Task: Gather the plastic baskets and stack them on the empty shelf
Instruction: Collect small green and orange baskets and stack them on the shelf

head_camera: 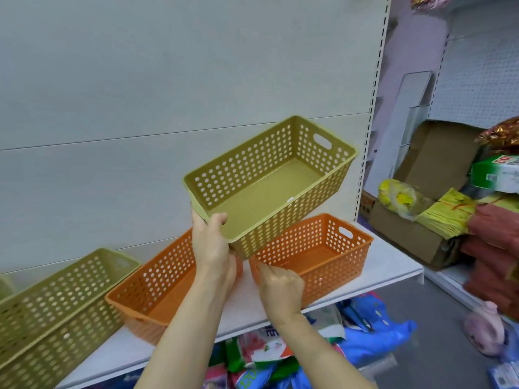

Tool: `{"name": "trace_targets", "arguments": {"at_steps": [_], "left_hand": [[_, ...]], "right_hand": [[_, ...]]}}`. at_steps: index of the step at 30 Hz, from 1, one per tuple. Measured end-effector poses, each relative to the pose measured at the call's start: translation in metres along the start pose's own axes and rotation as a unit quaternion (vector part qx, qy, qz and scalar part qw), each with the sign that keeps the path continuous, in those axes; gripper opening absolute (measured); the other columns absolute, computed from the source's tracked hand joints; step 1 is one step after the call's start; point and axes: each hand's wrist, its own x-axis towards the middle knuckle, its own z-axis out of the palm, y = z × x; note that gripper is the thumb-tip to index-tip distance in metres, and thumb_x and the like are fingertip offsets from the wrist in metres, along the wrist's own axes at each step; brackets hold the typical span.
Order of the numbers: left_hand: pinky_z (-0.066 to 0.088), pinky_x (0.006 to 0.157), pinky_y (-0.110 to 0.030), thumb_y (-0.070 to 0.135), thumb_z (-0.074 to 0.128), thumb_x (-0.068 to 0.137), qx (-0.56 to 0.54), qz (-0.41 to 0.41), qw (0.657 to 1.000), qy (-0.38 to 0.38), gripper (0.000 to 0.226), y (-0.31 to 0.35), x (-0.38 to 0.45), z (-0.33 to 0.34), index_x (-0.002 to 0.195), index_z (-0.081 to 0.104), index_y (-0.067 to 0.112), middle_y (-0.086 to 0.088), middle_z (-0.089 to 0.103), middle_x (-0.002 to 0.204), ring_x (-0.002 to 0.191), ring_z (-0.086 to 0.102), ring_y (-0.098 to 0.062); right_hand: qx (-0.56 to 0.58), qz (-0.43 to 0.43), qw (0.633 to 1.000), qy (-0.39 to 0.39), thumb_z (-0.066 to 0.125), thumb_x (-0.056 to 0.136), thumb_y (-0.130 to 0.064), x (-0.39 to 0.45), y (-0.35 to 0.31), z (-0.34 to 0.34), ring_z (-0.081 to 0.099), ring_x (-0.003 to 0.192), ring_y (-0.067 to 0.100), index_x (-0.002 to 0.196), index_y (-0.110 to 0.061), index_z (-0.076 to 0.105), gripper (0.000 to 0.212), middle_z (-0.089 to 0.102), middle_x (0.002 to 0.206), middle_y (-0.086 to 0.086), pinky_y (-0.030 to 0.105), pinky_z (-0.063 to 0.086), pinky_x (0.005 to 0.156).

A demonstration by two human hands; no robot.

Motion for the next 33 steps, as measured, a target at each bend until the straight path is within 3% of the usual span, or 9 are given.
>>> {"name": "trace_targets", "arguments": {"at_steps": [4, 7, 9, 14, 17, 23, 26, 29, 33], "left_hand": [[0.049, 0.095, -0.054, -0.006, 0.041, 0.089, 0.023, -0.024, 0.999, -0.030, 0.049, 0.005, 0.013, -0.018, 0.126, 0.058, 0.021, -0.006, 0.069, 0.111, 0.101, 0.064, -0.027], [0.051, 0.089, -0.048, -0.005, 0.042, 0.090, 0.038, -0.056, 0.997, -0.040, 0.046, 0.004, 0.024, -0.021, 0.129, 0.056, 0.016, -0.008, 0.068, 0.110, 0.094, 0.064, -0.025], [0.051, 0.086, -0.046, -0.006, 0.044, 0.089, 0.044, -0.074, 0.995, -0.046, 0.046, -0.001, 0.031, -0.021, 0.130, 0.054, 0.013, -0.011, 0.067, 0.111, 0.092, 0.064, -0.025], [0.053, 0.073, -0.034, -0.008, 0.042, 0.089, 0.078, -0.067, 0.994, -0.043, 0.046, -0.021, 0.034, -0.009, 0.126, 0.055, 0.016, -0.004, 0.068, 0.102, 0.086, 0.064, -0.020], [0.052, 0.072, -0.033, -0.010, 0.043, 0.088, 0.089, -0.070, 0.993, -0.036, 0.047, -0.040, 0.032, -0.003, 0.126, 0.056, 0.015, -0.010, 0.067, 0.107, 0.086, 0.063, -0.020], [0.054, 0.050, -0.021, -0.009, 0.043, 0.092, 0.121, -0.100, 0.986, -0.059, 0.042, -0.054, 0.031, 0.017, 0.124, 0.055, 0.015, -0.008, 0.070, 0.098, 0.069, 0.069, -0.014], [0.059, 0.072, -0.030, 0.011, 0.055, 0.097, 0.156, -0.118, 0.976, -0.098, 0.040, -0.067, 0.034, 0.011, 0.137, 0.049, 0.012, -0.010, 0.069, 0.121, 0.092, 0.071, -0.018], [0.052, 0.099, -0.034, 0.049, 0.079, 0.078, 0.224, -0.112, 0.955, -0.157, 0.104, -0.076, 0.025, -0.008, 0.156, 0.017, 0.022, 0.005, 0.056, 0.142, 0.115, 0.064, -0.006], [0.049, 0.105, -0.036, 0.041, 0.080, 0.073, 0.382, -0.005, 0.909, -0.170, 0.104, -0.101, 0.004, -0.032, 0.155, 0.017, 0.032, 0.019, 0.062, 0.133, 0.119, 0.060, -0.002]], "right_hand": [[0.001, 0.059, 0.997, -0.055, 0.081, 0.054, -0.014, 0.009, -0.032, 0.011, 0.056, 0.039, 0.019, 0.059, -0.020, 0.068, 0.015, 0.058, 0.046, -0.002, 0.021, 0.035, 0.040], [0.037, 0.032, 0.999, 0.018, 0.074, 0.071, -0.022, 0.003, -0.026, 0.003, 0.062, 0.052, 0.018, 0.071, -0.020, 0.072, 0.003, 0.066, 0.060, -0.004, 0.024, 0.043, 0.050], [0.099, 0.061, 0.989, 0.087, 0.057, 0.086, -0.024, -0.003, -0.007, -0.014, 0.066, 0.072, 0.014, 0.087, -0.014, 0.075, 0.021, 0.073, 0.080, -0.004, 0.024, 0.047, 0.070], [0.268, 0.340, 0.876, 0.212, 0.044, 0.098, -0.036, 0.024, 0.075, -0.072, 0.061, 0.096, 0.016, 0.111, -0.015, 0.064, 0.031, 0.066, 0.105, -0.001, 0.026, 0.044, 0.079], [0.376, 0.380, 0.827, 0.173, 0.049, 0.099, -0.039, 0.054, 0.119, -0.084, 0.054, 0.113, 0.006, 0.137, -0.018, 0.048, 0.044, 0.055, 0.131, -0.004, 0.018, 0.040, 0.092], [0.411, 0.371, 0.832, 0.042, 0.053, 0.097, -0.034, 0.073, 0.167, -0.070, 0.040, 0.135, 0.015, 0.143, -0.018, 0.045, 0.049, 0.046, 0.146, -0.003, 0.037, 0.036, 0.109], [0.435, 0.375, 0.818, 0.040, 0.057, 0.095, -0.032, 0.073, 0.181, -0.072, 0.040, 0.135, 0.015, 0.144, -0.016, 0.044, 0.053, 0.046, 0.146, -0.002, 0.036, 0.037, 0.108], [0.450, 0.389, 0.803, 0.045, 0.066, 0.089, -0.034, 0.068, 0.193, -0.070, 0.044, 0.130, 0.015, 0.143, -0.015, 0.046, 0.060, 0.049, 0.143, 0.004, 0.034, 0.041, 0.103], [0.442, 0.391, 0.806, 0.029, 0.073, 0.084, -0.030, 0.049, 0.194, -0.058, 0.052, 0.123, 0.015, 0.133, -0.013, 0.057, 0.053, 0.059, 0.133, 0.006, 0.037, 0.044, 0.104]]}}
